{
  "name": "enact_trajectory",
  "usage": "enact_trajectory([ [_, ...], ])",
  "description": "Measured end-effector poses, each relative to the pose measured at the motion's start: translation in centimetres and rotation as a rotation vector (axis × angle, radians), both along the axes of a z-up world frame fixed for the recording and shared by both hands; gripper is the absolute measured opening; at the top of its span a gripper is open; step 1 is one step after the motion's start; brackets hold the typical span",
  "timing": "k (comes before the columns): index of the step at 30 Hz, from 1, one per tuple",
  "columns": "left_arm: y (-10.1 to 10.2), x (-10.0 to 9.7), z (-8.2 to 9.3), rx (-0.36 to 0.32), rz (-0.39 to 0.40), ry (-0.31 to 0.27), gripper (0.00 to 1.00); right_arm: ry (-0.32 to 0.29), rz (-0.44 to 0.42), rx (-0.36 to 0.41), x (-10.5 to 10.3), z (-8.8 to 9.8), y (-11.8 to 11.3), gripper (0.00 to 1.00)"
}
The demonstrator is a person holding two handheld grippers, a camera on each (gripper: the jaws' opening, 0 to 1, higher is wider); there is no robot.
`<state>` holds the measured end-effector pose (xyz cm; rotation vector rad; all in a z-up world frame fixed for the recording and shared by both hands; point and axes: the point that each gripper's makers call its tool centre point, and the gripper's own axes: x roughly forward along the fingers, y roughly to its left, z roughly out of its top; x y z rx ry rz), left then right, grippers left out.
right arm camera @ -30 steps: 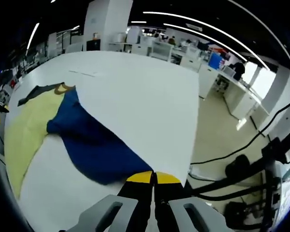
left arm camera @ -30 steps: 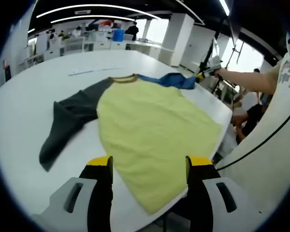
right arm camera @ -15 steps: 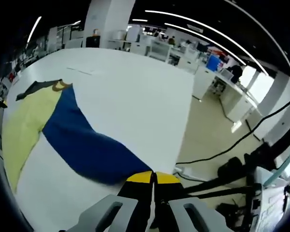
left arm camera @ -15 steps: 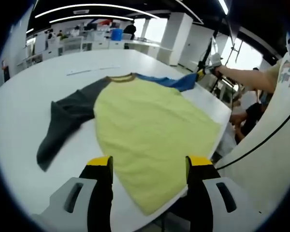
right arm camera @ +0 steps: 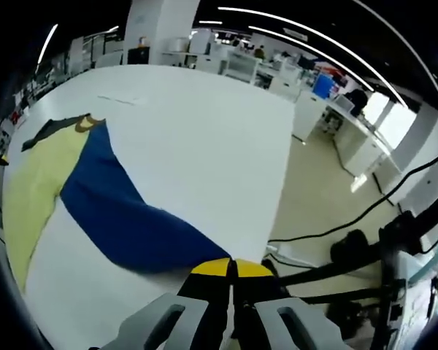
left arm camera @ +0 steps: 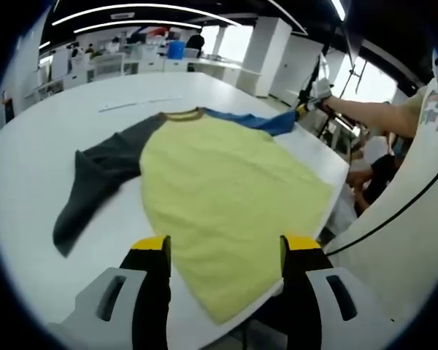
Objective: Fold the garment on the visible template until the final outline fits inside the template.
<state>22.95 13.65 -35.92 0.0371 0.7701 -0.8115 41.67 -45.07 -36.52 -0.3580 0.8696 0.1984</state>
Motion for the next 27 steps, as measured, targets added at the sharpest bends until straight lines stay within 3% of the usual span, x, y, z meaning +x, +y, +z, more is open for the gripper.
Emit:
enact_trajectory([
  [10,-0.2,0.0,0.0,0.006,-0.003,0.002,0.57,-0.015,-0.001,0.034,0.7,-0.5,0.8,0.0],
  [18,-0.6,0.2,0.3,0.007,-0.014,-0.002,0.57,-0.038,-0.008,0.08,0.3,-0.4,1.3,0.08],
  [27,-0.7,0.2,0.3,0.005,-0.021,-0.004,0.57,-0.122,-0.09,0.278,-0.8,0.6,2.8,0.12],
])
